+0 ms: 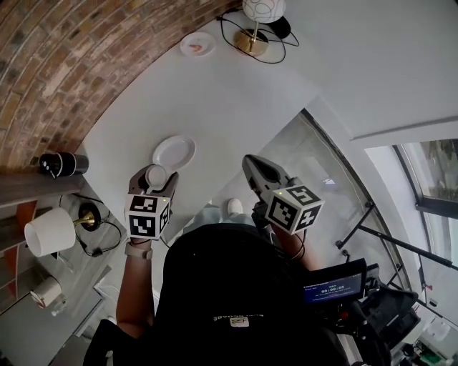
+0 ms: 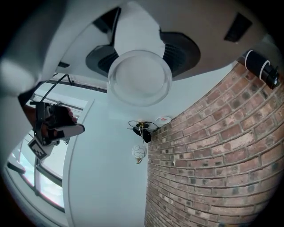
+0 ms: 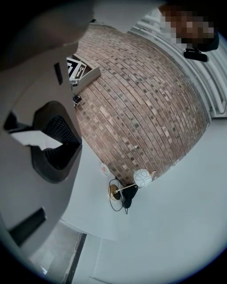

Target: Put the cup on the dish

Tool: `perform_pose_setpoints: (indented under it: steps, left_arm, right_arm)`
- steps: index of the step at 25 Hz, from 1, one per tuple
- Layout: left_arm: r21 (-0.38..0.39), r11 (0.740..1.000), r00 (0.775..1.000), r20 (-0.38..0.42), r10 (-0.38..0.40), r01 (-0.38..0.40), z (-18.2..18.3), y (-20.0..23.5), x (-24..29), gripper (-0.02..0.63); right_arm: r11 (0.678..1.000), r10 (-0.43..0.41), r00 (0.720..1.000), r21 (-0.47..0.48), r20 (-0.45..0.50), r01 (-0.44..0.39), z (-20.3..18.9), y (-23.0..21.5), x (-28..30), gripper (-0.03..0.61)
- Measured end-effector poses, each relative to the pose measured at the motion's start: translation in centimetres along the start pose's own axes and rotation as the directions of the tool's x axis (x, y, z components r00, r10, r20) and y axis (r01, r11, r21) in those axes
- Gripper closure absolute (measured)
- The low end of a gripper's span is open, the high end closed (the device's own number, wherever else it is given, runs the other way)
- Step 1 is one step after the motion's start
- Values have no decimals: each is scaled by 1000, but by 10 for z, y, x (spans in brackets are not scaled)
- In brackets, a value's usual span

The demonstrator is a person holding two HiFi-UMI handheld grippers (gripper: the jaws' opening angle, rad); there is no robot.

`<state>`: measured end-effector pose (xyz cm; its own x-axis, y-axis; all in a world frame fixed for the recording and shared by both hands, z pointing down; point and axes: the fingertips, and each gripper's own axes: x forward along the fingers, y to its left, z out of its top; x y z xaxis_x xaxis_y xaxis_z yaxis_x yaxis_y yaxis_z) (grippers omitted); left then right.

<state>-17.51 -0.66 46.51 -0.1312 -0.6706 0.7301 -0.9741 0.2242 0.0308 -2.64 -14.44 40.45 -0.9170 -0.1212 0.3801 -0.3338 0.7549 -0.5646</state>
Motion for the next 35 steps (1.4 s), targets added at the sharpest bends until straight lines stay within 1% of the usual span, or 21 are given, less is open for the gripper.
perform_pose_setpoints:
  steps: [10, 27, 35]
  left_arm:
    - [55, 997, 999, -24, -43, 45, 5, 8, 37, 352]
    - [116, 985, 990, -84, -117, 126, -2, 8, 94, 352]
    - [147, 981, 989, -97, -111, 125, -8, 15, 119, 351]
  right_arm:
    - [994, -106, 994, 27, 41, 105, 3, -18, -21, 575]
    - [972, -227, 972, 69, 58, 223, -3, -32, -32, 575]
    - [953, -289, 956, 103, 47, 283, -12, -38, -35, 575]
